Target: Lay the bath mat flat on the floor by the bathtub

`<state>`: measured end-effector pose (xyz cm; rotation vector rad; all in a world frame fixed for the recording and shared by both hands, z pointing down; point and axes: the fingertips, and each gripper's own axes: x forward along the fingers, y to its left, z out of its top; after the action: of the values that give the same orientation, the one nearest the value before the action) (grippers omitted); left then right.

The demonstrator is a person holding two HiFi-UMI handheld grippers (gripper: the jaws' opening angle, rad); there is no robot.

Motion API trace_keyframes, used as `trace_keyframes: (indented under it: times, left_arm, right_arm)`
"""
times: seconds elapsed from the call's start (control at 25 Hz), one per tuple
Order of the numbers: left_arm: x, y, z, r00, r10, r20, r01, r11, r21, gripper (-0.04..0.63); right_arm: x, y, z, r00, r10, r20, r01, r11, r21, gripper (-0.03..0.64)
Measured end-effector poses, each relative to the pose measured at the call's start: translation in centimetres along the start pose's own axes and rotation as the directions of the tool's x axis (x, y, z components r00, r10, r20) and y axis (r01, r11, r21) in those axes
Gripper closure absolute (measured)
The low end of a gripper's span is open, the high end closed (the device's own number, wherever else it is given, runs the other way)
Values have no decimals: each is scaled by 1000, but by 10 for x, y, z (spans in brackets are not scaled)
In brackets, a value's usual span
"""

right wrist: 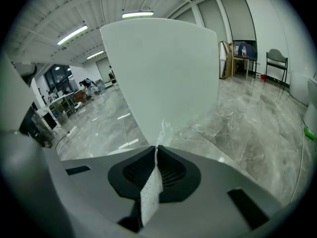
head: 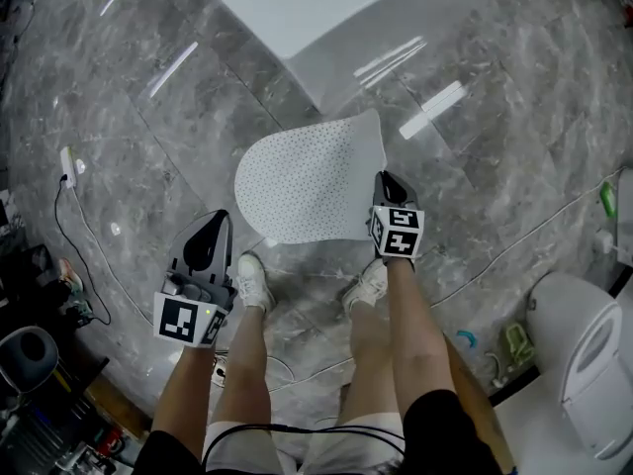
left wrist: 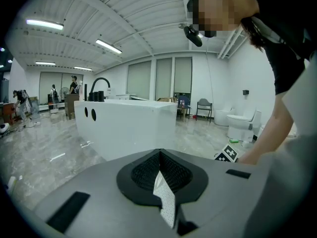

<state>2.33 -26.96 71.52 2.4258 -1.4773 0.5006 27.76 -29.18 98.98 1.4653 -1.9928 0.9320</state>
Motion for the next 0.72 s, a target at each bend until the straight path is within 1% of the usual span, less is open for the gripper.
trace_keyframes:
  times: [0.2,0.32,0.44,0.52,0.64,0.72]
  left_arm:
    - [15,5,-27,998,44,-40,-44,999,-10,580]
    - [27,4,-42,997,60,-55,-62,998,-27,580]
    - [38,1,-55,996,52,-69,-55,998,-35,580]
    - [42,-3,-61,996,49,-81,-52,998,-35,580]
    - [47,-8,-61,996,35,-84,-37,999,-27,580]
    - [48,-9,-58,996,27,-81,-29,999,-22,580]
  right_arm:
    - [28,-40,-30,996,-36,-76,33,999,-34,581]
    - [39,-65,-48,990,-79,-119,74,996,-53,580]
    - [44,-90,-66,980,-135,-149,130,991,-43,580]
    - [44,-100,-78,974,-153,-170,148,988,-43,578]
    - [41,-113,-91,961,-192,-197,186,981,-47,578]
    - [36,-118,-94,956,-219,-195,216,976,-40,575]
